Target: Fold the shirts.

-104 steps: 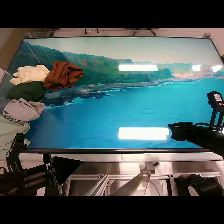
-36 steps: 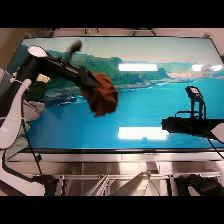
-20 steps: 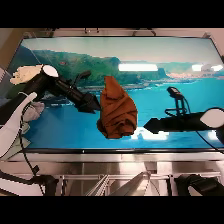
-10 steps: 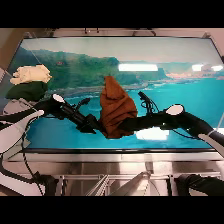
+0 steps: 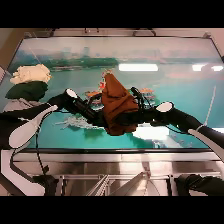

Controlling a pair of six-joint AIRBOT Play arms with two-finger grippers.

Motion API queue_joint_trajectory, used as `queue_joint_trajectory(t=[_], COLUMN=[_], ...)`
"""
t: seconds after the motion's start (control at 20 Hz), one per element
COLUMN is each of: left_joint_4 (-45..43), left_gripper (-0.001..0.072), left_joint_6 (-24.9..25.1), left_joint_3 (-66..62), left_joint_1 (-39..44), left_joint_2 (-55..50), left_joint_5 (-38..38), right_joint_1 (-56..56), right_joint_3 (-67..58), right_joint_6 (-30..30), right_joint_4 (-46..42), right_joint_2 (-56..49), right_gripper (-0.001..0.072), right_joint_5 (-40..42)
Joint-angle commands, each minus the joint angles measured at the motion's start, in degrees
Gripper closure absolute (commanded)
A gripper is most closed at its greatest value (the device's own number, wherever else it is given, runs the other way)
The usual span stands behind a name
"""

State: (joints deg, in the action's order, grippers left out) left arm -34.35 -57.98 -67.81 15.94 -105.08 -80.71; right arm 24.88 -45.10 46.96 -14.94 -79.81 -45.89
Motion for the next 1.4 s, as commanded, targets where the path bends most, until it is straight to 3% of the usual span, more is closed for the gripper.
queue_joint_trajectory(t=[0.0,0.1,0.2,0.25,0.3,0.35,0.6,0.75,0.85,0.95,1.0,1.05,1.2,1.35], left_joint_4=[0.9,0.9,0.9,0.9,0.9,1.0,1.0,1.1,1.1,1.4,1.4,1.4,1.4,1.4], left_gripper=[0.0705,0.0704,0.0696,0.0696,0.0695,0.0695,0.0695,0.0695,0.0695,0.0695,0.0695,0.0695,0.0695,0.0695], left_joint_6=[-0.6,-0.6,-0.6,-0.6,-0.5,-0.5,2.3,2.7,3.1,3.1,3.1,3.1,3.1,3.3], left_joint_3=[-3.5,-3.5,-3.4,-3.4,-3.3,-2.5,4.2,7.3,8.4,8.4,8.4,8.4,8.4,8.4], left_joint_1=[-1.6,-4.4,-6.1,-6.0,-5.5,-4.7,-2.2,-3.1,-3.9,-4.9,-5.3,-5.7,-7.1,-7.6], left_joint_2=[3.3,7.8,10.7,11.1,11.1,11.1,11.1,11.1,11.1,11.1,11.1,11.1,11.1,11.1], left_joint_5=[-9.0,-10.5,-8.9,-8.1,-7.6,-6.7,-4.8,-4.7,-4.7,-4.7,-4.7,-4.8,-4.8,-4.8], right_joint_1=[-4.1,-9.2,-11.3,-11.1,-10.1,-8.8,0.1,2.1,2.3,2.1,1.4,0.3,-6.3,-11.8], right_joint_3=[-1.9,-1.9,-1.9,-1.7,-1.1,-0.6,0.1,0.1,0.1,0.1,0.0,0.0,0.0,0.7], right_joint_6=[-1.3,1.8,9.3,12.3,14.5,15.4,14.2,5.8,4.0,3.2,2.2,1.3,2.6,11.6], right_joint_4=[0.0,-1.8,-8.0,-10.0,-10.3,-9.5,-1.4,10.7,14.6,14.1,13.6,13.6,8.2,-6.7], right_joint_2=[4.5,10.4,13.1,12.9,12.3,11.5,3.2,-2.8,-5.3,-6.0,-5.6,-5.1,-1.2,3.8], right_gripper=[0.0692,0.0692,0.0689,0.0608,0.0349,0.0287,0.026,0.0235,0.0236,0.0262,0.0363,0.0396,0.0393,0.0384], right_joint_5=[-1.1,-1.2,-5.1,-7.8,-9.1,-8.9,-0.9,0.0,-0.7,-4.4,-6.5,-8.6,-15.7,-18.0])
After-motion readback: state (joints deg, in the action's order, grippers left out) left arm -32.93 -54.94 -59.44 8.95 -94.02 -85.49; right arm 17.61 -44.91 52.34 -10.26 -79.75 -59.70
